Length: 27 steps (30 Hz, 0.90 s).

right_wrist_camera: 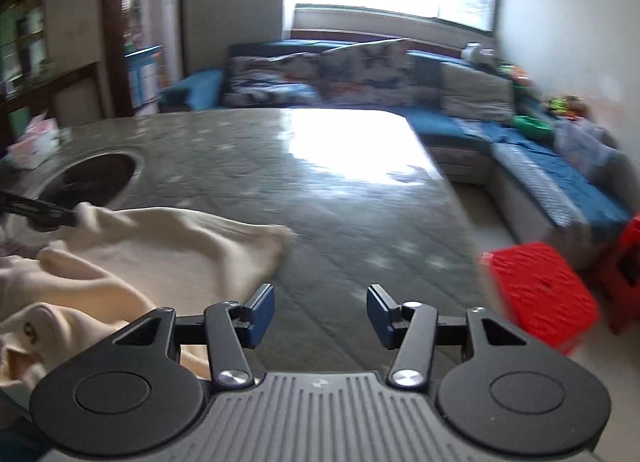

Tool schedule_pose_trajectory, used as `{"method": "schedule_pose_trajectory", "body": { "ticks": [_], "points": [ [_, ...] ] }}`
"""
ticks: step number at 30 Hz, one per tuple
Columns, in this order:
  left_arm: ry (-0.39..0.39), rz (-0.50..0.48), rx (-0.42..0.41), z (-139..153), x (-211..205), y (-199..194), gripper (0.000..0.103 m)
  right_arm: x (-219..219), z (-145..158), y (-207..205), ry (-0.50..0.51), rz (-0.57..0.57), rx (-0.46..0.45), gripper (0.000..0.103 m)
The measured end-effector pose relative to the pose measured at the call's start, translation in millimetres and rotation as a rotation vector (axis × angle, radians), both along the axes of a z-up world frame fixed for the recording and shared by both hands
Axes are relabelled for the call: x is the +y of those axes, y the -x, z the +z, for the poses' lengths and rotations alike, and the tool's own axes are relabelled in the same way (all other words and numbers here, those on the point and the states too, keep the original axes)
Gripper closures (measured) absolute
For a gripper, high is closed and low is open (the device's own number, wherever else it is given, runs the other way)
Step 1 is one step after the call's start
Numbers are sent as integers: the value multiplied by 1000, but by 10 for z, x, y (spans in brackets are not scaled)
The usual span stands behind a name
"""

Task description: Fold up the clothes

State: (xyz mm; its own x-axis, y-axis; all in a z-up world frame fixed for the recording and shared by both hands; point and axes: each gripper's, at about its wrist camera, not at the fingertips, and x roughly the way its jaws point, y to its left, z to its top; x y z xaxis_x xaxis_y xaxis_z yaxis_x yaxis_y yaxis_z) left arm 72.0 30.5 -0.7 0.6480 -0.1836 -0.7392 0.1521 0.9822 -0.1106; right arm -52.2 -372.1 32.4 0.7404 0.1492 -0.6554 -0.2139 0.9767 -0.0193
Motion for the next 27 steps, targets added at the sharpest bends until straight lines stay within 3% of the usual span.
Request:
{"method": "schedule_pose_trajectory", "body": {
  "ticks": [5, 6, 7, 9, 10, 13, 17, 19, 21, 23, 26, 27],
  "points": [
    [27, -16, 19, -70, -17, -133, 57, 300, -152, -266, -15, 83, 42, 47],
    [33, -20, 19, -77, -17, -144, 72, 327, -169, -290, -17, 90, 47, 47],
    [41, -23, 11, -71, -12, -140, 81, 358, -195, -320, -18, 98, 53, 47],
    [58, -28, -6, -59, 0, -133, 95, 398, -237, -365, -22, 106, 63, 47],
    [71, -32, -19, -40, 7, -116, 97, 402, -249, -376, -24, 106, 65, 47],
    [120, -108, -120, 152, -90, 91, 97, 374, -268, -394, -30, 98, 71, 47],
    [140, -371, -247, 327, -312, 615, 97, 289, -286, -409, -38, 69, 76, 46],
    [128, -525, -252, 302, -450, 865, 97, 255, -287, -412, -45, 59, 77, 46],
    [112, -612, -210, 213, -538, 1009, 95, 223, -287, -416, -52, 50, 79, 46],
    [89, -646, -173, 139, -585, 1089, 90, 190, -287, -419, -59, 40, 81, 46],
    [90, -624, -164, 147, -555, 1113, 88, 170, -277, -414, -58, 45, 78, 41],
    [88, -608, -167, 173, -551, 1104, 83, 170, -277, -419, -57, 46, 76, 40]
  ]
}}
